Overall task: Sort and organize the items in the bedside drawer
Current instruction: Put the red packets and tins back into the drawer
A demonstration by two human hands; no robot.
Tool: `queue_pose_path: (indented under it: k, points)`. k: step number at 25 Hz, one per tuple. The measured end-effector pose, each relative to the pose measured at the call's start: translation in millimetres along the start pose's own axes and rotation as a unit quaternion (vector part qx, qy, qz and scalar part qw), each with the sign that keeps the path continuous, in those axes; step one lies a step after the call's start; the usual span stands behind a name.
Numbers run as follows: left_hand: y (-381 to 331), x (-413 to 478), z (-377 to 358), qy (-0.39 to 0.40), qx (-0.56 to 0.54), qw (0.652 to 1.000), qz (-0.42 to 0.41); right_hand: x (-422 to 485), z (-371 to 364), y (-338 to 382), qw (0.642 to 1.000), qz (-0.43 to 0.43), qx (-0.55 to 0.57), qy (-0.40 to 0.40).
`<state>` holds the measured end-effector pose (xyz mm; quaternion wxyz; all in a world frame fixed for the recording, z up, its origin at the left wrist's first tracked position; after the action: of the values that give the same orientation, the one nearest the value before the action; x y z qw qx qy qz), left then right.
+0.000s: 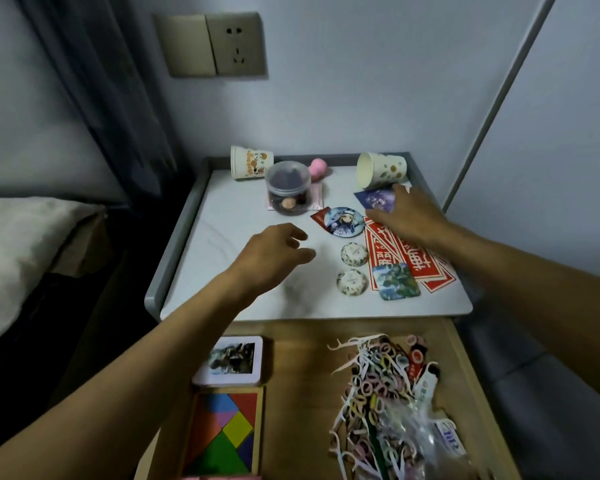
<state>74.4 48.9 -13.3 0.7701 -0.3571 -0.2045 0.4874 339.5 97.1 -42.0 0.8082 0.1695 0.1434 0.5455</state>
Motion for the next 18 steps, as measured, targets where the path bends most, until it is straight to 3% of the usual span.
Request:
queue_pose_path:
  k: [3,6,13,18]
  points:
    - [20.3,15.3,-10.1,-0.006,-0.064,0.997,0.041,21.4,-15.3,-1.5,0.998,-0.044,-0.033,0.009]
    - [29.5,18.5,-17.3,-0.054,-0.043,0.996,0.055,30.0,-22.0,1.0,0.994,-0.045,-0.090,-0.032]
    - [32.4,22.4,-24.4,-0.069,-0.065,0.994,0.047,27.8,-15.3,13.5,0.966,0.082,-0.242,-0.042]
    - [16.8,8.2,-27.0,-0.090,-0.137,0.985,0.049,-15.3,11.8,15.3,0.958,0.073,-0.260,-0.094]
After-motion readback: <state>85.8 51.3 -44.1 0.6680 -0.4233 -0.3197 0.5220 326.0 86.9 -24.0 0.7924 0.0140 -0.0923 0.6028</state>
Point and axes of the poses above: each hand's wrist, its own x-axis towards the middle knuckle, its own z-axis out of the back of the hand, y = z × x, the point moved 1 cm from there along x, towards the middle knuckle, and after that the axes turned 11 degrees about -z, right-handed, at the moved point
